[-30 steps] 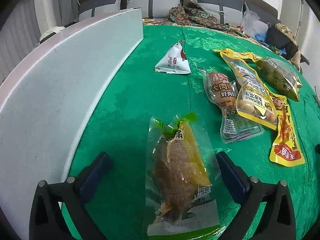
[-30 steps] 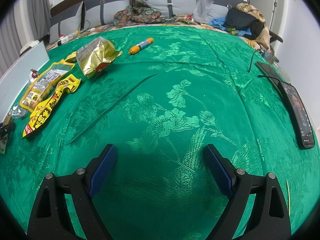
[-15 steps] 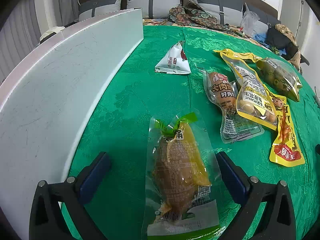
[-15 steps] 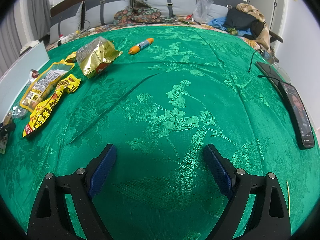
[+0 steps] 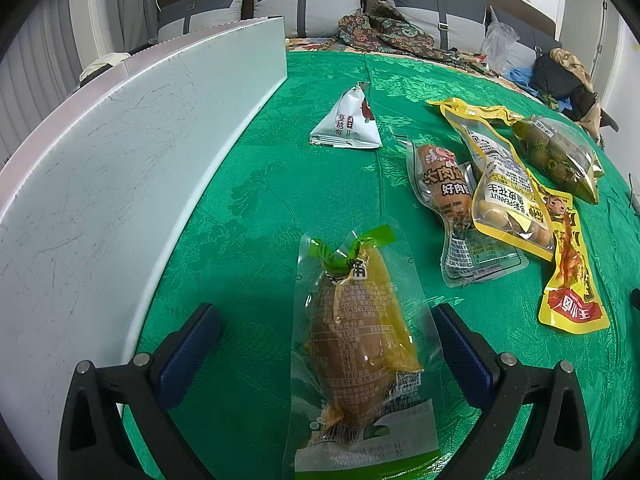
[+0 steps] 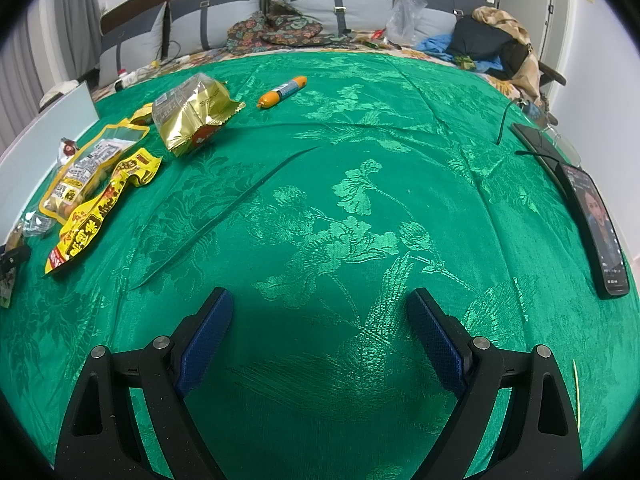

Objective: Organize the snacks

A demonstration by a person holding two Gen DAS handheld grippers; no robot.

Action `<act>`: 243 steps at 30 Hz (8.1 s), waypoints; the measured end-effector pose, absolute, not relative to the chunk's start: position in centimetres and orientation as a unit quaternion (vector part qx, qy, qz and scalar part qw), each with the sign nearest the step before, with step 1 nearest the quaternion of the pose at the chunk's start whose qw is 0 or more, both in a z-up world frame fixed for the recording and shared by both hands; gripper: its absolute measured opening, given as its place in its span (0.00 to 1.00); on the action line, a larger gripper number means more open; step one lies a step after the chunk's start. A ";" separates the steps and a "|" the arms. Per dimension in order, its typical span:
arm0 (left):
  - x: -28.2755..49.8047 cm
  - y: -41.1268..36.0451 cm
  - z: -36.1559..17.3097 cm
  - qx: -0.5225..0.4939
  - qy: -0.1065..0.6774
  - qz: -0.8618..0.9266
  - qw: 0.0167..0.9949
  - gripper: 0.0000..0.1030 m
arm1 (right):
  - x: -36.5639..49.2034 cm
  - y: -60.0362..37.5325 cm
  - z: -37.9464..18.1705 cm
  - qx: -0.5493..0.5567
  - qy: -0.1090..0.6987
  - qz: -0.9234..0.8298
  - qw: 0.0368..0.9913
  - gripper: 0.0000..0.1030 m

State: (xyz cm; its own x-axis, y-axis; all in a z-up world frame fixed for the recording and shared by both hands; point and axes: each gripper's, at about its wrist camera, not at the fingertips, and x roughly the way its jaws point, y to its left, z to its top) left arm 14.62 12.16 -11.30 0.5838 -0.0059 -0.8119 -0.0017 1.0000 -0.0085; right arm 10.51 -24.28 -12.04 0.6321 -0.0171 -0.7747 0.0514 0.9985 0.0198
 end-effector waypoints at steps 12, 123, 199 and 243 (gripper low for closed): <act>14.5 12.2 -11.3 -0.004 0.456 -0.001 0.890 1.00 | 16.5 -8.1 -7.9 0.029 0.486 0.136 0.863 0.87; 13.6 5.6 -10.4 0.024 0.445 -0.057 0.893 1.00 | 12.5 -26.5 -11.1 0.040 0.432 -0.069 0.898 0.82; 13.9 5.6 -10.6 0.024 0.446 -0.056 0.893 1.00 | 12.5 -26.3 -11.1 0.043 0.431 -0.067 0.899 0.84; 16.2 9.5 -10.0 0.037 0.533 -0.080 0.842 0.90 | 12.5 -26.4 -11.1 0.044 0.430 -0.065 0.899 0.84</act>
State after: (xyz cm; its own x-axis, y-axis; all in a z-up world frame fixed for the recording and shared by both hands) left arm 16.20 9.51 -10.04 0.4192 -0.0951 -0.9029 0.1736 0.9846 -0.0231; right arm 12.51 -26.43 -11.11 0.6218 -0.0782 -0.7792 0.1546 0.9877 0.0243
